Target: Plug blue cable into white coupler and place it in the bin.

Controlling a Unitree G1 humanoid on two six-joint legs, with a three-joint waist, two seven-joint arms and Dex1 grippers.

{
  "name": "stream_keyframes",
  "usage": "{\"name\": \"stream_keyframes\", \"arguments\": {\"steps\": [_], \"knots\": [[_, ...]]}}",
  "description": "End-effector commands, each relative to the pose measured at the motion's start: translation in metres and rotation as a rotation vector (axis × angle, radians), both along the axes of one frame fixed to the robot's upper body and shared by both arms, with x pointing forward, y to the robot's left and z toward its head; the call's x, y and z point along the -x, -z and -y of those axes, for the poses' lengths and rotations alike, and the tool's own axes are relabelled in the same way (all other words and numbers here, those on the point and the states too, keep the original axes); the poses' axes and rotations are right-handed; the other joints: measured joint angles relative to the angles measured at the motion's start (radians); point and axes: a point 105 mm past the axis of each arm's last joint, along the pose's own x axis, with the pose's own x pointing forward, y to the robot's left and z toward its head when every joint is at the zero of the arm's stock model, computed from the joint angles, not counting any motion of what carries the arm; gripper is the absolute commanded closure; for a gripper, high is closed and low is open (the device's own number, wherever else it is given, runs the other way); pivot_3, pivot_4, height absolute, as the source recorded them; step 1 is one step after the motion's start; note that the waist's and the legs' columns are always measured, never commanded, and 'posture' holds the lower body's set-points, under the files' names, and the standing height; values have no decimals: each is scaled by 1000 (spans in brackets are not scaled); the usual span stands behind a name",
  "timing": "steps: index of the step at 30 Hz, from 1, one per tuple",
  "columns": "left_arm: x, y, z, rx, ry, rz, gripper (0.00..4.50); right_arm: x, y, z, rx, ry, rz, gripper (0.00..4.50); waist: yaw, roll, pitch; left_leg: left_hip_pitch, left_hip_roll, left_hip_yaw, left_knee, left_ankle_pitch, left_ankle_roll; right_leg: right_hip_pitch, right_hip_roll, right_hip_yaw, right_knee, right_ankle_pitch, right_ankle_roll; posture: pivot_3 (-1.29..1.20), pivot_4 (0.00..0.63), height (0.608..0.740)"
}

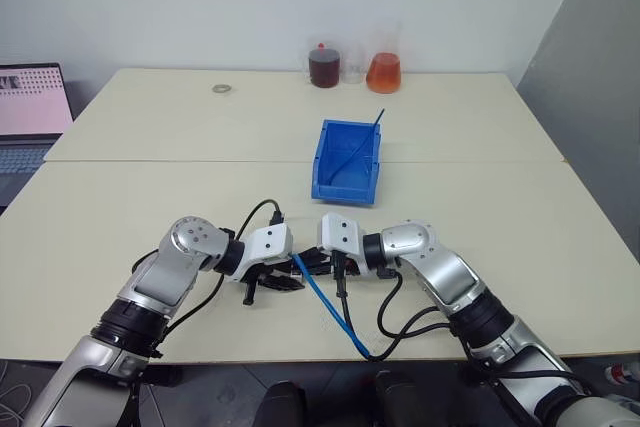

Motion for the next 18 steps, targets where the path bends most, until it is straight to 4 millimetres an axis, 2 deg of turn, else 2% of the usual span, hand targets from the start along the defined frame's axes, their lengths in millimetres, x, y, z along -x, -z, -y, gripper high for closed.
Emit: {"name": "stream_keyframes", "arguments": {"steps": [1, 6, 10, 17, 18], "knots": [[2, -3, 6, 10, 19, 14, 3699, 21, 55, 1, 166, -44, -133, 4428, 0, 0, -2, 0, 0, 0, 0, 0, 0, 0, 0, 0, 0, 0, 0, 0, 150, 740], [2, -4, 5, 11, 11, 17, 3699, 24, 61, -1, 179, -46, -151, 4428, -1, 0, -5, 1, 0, 0, 0, 0, 0, 0, 1, 1, 0, 0, -1, 0, 150, 740], [0, -4, 5, 22, -6, 29, 3699, 25, 57, -4, 153, -45, -175, 4428, -5, 0, -7, 2, 1, 0, 0, 0, 0, 1, 2, 1, 1, -1, -1, 0, 150, 740], [-4, 0, 3, 24, -45, 71, 3699, 5, 39, 0, 76, 38, -124, 4428, -6, 2, -9, 2, 1, 0, -1, 0, 0, 1, 2, 1, 1, -1, -1, 0, 150, 740], [-5, 0, 2, 30, -55, 80, 2986, -1, 33, 2, 47, 65, -105, 4428, -5, 2, -9, 2, 1, 0, 0, 0, 0, 1, 2, 1, 1, -1, -1, 0, 150, 740]]}}
